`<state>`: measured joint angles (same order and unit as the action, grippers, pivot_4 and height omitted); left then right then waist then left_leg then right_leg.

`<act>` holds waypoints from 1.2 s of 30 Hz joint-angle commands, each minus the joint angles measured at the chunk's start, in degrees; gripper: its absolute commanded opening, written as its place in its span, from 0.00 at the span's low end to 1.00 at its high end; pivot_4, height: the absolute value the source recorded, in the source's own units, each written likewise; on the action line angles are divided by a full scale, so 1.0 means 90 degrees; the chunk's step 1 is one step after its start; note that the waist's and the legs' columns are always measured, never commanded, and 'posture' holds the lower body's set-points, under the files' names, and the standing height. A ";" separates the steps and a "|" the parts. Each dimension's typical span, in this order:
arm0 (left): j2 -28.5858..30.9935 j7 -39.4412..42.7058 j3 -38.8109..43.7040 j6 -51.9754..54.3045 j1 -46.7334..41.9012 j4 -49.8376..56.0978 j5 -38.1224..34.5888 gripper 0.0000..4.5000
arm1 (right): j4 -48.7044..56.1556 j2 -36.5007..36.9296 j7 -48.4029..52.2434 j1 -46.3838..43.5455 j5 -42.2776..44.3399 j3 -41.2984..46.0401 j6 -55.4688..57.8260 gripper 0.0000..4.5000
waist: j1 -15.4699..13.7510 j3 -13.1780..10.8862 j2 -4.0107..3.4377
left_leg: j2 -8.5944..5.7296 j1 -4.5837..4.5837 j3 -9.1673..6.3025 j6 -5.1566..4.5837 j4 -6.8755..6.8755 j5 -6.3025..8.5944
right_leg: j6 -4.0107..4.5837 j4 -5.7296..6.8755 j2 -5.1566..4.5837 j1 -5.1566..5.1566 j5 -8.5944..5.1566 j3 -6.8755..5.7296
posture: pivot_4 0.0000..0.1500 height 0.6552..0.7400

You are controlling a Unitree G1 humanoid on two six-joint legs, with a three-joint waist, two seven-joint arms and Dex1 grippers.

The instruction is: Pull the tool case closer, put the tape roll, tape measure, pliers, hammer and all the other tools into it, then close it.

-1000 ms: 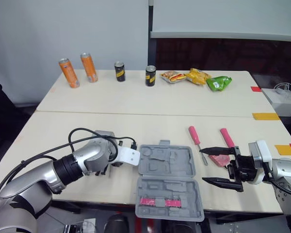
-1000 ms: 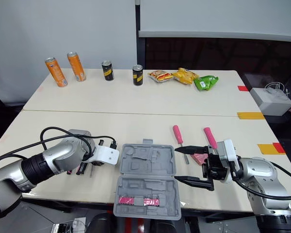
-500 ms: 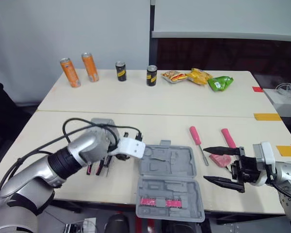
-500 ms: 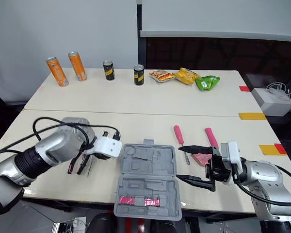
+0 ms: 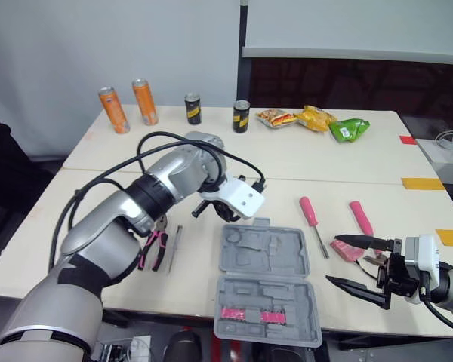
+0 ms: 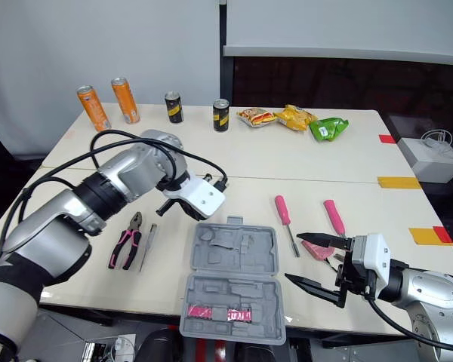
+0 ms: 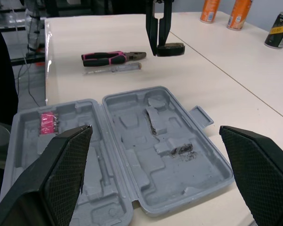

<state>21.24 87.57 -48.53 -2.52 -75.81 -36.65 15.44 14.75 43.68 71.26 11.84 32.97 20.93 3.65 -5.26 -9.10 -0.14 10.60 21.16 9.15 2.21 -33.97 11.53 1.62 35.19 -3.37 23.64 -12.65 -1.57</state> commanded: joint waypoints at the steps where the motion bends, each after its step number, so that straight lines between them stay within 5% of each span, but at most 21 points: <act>1: -0.0317 0.0245 -0.0087 -0.0921 -0.0217 -0.0749 0.0320 0.01 | 0.0349 -0.0061 -0.0239 0.0146 -0.0128 0.0059 -0.0127 1.00 | -0.0006 0.0000 0.0000 | -0.0001 0.0002 -0.0003 0.0000 0.0000 0.0000 | -0.0002 -0.0002 -0.0001 0.0000 0.0001 -0.0003 | 1.00 1.00; 12: -0.0820 -0.0019 -0.0036 -0.1973 -0.0097 -0.1692 0.0966 0.01 | 0.0615 -0.0177 -0.0706 0.0174 -0.0305 -0.0123 -0.0209 1.00 | -0.0076 -0.0007 0.0010 | -0.0015 0.0001 -0.0032 -0.0016 -0.0001 -0.0009 | -0.0016 -0.0001 -0.0019 -0.0005 0.0009 -0.0008 | 1.00 1.00; 36: -0.1295 -0.0558 0.0142 -0.1954 0.0122 -0.2151 0.1585 0.01 | 0.0614 -0.0269 -0.0679 0.0170 0.0075 0.0206 -0.0358 1.00 | -0.0098 -0.0011 0.0017 | -0.0025 0.0002 -0.0032 -0.0026 -0.0001 -0.0012 | -0.0017 -0.0002 -0.0037 -0.0004 0.0010 -0.0014 | 1.00 1.00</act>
<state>9.75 83.00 -48.31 -19.89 -74.16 -55.29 29.18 18.99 41.22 65.24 12.94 32.19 20.36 1.53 -6.14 -9.19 0.02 10.37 21.19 8.86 1.98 -33.98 11.42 1.47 35.16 -3.70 23.60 -12.56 -1.70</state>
